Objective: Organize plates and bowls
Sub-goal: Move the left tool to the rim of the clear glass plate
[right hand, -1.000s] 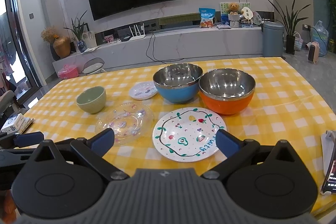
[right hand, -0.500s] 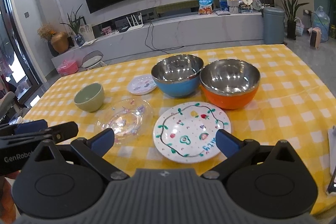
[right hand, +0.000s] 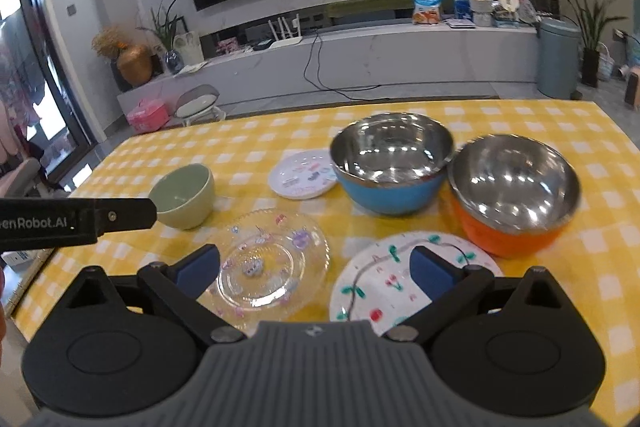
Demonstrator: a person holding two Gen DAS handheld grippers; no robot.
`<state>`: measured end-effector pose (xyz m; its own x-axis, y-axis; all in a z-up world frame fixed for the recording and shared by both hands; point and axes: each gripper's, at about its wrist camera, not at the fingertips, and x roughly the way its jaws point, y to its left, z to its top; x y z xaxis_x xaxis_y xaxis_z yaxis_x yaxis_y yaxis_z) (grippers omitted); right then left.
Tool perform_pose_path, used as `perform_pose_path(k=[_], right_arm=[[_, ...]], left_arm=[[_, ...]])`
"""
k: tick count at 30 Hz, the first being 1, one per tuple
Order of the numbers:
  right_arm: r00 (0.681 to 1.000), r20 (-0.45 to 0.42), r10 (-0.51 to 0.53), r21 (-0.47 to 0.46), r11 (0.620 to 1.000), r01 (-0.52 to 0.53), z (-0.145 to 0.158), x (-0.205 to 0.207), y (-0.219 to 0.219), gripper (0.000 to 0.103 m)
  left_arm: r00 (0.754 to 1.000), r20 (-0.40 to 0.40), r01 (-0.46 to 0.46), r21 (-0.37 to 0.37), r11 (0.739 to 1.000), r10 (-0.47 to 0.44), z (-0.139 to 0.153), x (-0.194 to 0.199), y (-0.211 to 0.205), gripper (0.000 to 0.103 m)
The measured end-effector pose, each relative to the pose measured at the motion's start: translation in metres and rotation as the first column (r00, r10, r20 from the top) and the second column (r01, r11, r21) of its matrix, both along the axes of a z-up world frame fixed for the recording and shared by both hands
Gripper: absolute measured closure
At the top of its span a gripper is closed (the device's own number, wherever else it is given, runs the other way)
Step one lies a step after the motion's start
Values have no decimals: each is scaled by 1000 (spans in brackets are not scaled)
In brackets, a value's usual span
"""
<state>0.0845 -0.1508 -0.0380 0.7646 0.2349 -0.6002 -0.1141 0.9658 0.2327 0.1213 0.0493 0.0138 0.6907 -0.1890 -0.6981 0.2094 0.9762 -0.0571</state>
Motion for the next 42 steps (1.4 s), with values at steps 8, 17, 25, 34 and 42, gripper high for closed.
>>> perform_pose_path(k=[8, 17, 25, 34, 42], right_arm=[[1000, -3, 9, 1, 1000, -9, -22, 35, 14, 34], [999, -41, 29, 36, 999, -28, -45, 47, 8, 62], [998, -44, 54, 18, 998, -53, -56, 54, 13, 73], [995, -81, 51, 40, 998, -47, -71, 73, 11, 76], [995, -87, 58, 58, 997, -53, -77, 74, 9, 83]], left_arm=[[999, -47, -20, -67, 998, 17, -26, 20, 21, 57], [992, -114, -71, -136, 988, 56, -61, 38, 32, 57], [990, -130, -82, -194, 978, 57, -82, 44, 40, 57], [988, -147, -78, -214, 974, 47, -94, 49, 39, 57], [988, -151, -79, -223, 972, 45, -97, 50, 40, 58]])
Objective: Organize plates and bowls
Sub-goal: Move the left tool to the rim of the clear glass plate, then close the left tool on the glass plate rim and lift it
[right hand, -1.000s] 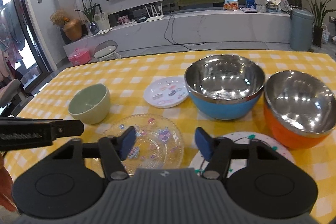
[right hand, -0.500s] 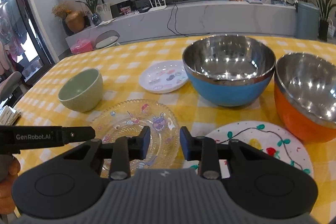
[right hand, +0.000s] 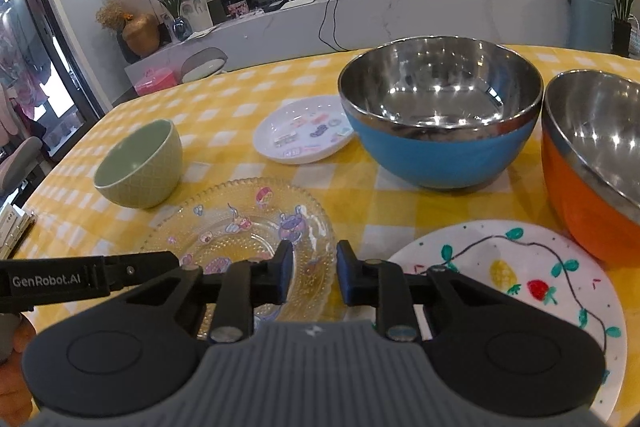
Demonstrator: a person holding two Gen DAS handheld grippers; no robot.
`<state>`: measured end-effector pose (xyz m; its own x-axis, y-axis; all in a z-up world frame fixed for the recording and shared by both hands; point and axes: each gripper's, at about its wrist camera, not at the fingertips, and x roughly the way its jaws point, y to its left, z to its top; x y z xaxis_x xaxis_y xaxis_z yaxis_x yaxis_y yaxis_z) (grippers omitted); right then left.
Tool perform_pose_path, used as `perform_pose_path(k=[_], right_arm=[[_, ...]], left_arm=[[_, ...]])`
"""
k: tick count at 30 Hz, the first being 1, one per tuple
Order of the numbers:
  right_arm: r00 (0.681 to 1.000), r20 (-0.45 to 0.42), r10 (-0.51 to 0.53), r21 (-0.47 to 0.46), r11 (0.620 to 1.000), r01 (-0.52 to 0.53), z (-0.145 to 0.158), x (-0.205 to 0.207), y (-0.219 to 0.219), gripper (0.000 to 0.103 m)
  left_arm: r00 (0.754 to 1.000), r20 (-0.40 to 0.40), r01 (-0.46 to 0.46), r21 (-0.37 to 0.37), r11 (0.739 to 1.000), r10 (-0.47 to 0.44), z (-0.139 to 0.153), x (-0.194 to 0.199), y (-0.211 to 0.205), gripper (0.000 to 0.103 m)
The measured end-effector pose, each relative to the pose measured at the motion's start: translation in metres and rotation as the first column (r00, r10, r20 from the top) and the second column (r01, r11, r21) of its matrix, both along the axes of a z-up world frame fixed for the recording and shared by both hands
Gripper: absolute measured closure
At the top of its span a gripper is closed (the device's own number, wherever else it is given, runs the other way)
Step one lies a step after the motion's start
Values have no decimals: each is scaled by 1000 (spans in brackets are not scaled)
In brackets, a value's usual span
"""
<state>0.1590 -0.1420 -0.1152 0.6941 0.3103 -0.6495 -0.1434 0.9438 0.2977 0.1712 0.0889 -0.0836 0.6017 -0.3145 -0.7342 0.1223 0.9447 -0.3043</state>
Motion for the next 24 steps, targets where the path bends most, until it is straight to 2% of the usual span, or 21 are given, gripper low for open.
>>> perform_pose_path(k=[6, 8, 13, 16, 18, 24], right_arm=[[999, -49, 9, 68, 998, -6, 1, -2, -2, 88], [998, -50, 32, 62, 998, -29, 2, -4, 3, 88], [998, -27, 61, 33, 998, -60, 1, -7, 8, 81], [998, -9, 70, 0, 998, -70, 0, -9, 11, 82], [998, -3, 65, -5, 998, -65, 0, -9, 11, 85], [999, -27, 34, 52, 998, -33, 0, -8, 4, 91]], left_arm=[[999, -17, -40, 5, 999, 40, 2, 0, 9, 63], [999, -20, -45, 6, 999, 46, 2, -1, 13, 64], [999, -14, -36, 31, 999, 36, 1, -2, 13, 65], [1000, -1, -24, 68, 997, 24, 1, -4, 10, 68], [1000, 2, -29, 86, 996, 29, 1, -5, 10, 77], [998, -15, -61, 64, 996, 62, 4, -7, 16, 85]])
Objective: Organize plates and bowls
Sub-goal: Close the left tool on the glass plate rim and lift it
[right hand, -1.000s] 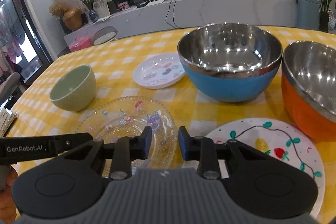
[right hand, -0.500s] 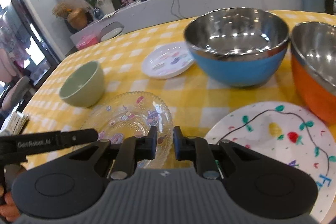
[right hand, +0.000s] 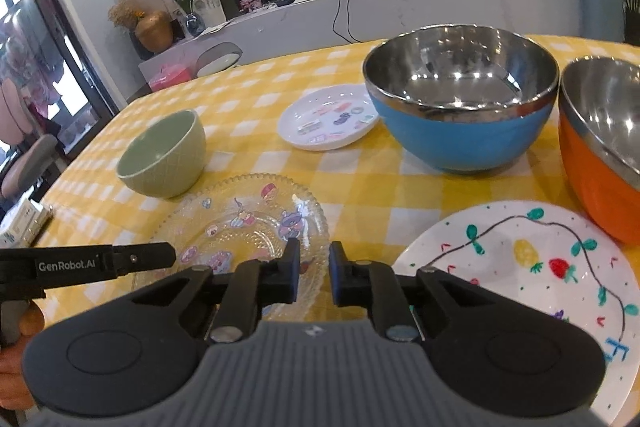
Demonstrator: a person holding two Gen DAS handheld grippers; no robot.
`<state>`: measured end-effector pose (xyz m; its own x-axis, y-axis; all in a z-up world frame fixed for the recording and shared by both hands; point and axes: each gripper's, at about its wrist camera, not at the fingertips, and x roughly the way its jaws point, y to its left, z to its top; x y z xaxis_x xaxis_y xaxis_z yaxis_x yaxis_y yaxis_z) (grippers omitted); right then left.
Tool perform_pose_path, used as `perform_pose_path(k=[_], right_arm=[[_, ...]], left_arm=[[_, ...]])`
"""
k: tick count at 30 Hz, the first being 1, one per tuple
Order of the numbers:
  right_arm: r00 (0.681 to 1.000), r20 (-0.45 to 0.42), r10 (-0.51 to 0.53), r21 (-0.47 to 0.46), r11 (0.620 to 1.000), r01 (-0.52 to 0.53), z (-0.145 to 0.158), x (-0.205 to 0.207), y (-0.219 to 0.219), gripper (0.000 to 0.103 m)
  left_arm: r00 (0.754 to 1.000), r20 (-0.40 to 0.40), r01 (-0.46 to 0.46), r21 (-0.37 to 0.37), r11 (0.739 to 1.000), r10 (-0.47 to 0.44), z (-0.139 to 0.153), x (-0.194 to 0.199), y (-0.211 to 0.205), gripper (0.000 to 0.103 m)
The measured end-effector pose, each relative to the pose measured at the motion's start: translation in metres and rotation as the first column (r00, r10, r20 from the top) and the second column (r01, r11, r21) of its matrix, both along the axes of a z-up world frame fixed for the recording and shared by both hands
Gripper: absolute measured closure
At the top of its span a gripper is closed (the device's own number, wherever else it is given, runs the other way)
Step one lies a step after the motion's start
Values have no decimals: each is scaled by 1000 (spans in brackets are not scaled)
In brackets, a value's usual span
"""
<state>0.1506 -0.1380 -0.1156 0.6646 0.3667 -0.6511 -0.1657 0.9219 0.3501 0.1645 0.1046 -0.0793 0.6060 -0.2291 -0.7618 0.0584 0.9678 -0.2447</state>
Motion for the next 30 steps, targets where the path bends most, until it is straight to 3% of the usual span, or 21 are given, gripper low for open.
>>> perform_pose_path(k=[15, 30], right_arm=[[992, -125, -16, 142, 989, 33, 9, -19, -5, 94], [981, -182, 68, 162, 986, -39, 14, -67, 21, 95]], left_arm=[[999, 6, -40, 86, 995, 40, 37, -29, 2, 94], [986, -67, -144, 104, 984, 152, 32, -75, 30, 95]])
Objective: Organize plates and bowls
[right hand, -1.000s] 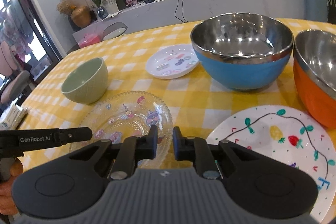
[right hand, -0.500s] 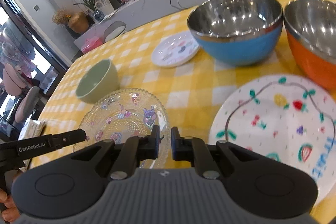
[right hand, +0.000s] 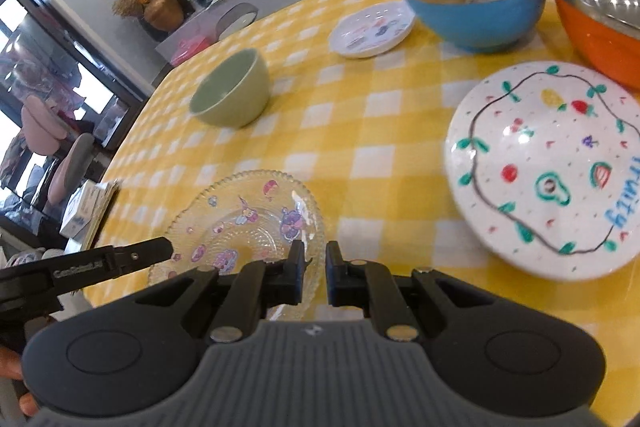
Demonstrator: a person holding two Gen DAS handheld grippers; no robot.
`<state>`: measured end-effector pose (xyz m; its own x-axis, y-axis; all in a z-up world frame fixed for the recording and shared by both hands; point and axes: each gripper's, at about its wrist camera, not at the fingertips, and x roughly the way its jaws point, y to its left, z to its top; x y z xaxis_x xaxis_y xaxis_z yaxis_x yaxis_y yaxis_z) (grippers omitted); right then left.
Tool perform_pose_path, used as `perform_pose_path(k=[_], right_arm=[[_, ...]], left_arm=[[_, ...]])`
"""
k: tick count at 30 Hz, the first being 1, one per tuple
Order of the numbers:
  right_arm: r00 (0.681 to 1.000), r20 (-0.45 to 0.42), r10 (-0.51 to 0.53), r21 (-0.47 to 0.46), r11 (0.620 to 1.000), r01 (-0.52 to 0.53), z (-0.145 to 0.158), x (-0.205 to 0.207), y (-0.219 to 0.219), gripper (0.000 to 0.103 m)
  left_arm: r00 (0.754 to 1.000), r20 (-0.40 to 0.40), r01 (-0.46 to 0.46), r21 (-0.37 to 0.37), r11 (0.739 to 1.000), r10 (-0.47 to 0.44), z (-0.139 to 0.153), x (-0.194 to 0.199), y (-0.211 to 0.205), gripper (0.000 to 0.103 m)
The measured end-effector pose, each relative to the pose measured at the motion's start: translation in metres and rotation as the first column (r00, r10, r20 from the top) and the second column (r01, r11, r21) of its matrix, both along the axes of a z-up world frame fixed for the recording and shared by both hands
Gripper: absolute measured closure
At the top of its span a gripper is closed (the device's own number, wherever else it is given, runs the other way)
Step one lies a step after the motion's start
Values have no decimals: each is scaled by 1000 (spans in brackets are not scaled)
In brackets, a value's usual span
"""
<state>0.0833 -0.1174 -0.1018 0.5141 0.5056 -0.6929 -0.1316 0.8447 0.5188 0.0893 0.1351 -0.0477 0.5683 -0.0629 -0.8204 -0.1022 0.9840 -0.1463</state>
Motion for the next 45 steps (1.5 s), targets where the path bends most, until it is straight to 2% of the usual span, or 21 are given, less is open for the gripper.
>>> perform_pose_path(k=[10, 19, 22, 28, 30, 31, 34, 36, 38, 42, 45], right_arm=[[998, -18, 57, -4, 998, -57, -5, -2, 11, 95], [996, -32, 87, -34, 996, -88, -7, -2, 17, 95], [994, -39, 99, -38, 994, -100, -8, -2, 19, 91], [995, -50, 90, -39, 995, -92, -7, 0, 18, 90], [996, -33, 82, -63, 994, -84, -3, -1, 17, 76], [997, -19, 76, -77, 994, -78, 0, -1, 17, 73], [997, 34, 64, -100, 993, -60, 13, -5, 12, 66], [996, 73, 52, -119, 992, -43, 23, -9, 7, 52], [993, 105, 44, -144, 989, -29, 33, -11, 3, 46], [986, 162, -42, -176, 982, 70, 51, -18, -19, 20], [977, 184, -108, -163, 977, 139, 60, -22, -43, 19]], left_arm=[[999, -26, -41, 4, 999, 41, -9, -9, 11, 95], [999, -14, -29, 38, 999, 29, -13, -10, 9, 94], [1000, -3, -15, 54, 998, 15, -13, -11, 7, 93], [999, 12, -33, 13, 999, 32, -13, -12, 12, 92], [998, 42, -38, 26, 999, 37, -6, -13, 10, 87], [998, 58, -40, 37, 998, 38, -2, -15, 8, 83], [996, 93, -8, 81, 997, 0, 13, -16, -5, 81], [993, 107, 31, 102, 994, -42, 23, -16, -17, 80], [989, 127, 68, 101, 992, -81, 34, -17, -30, 79], [975, 170, 129, 83, 988, -142, 50, -22, -55, 79], [966, 176, 180, 54, 982, -187, 54, -23, -75, 73]])
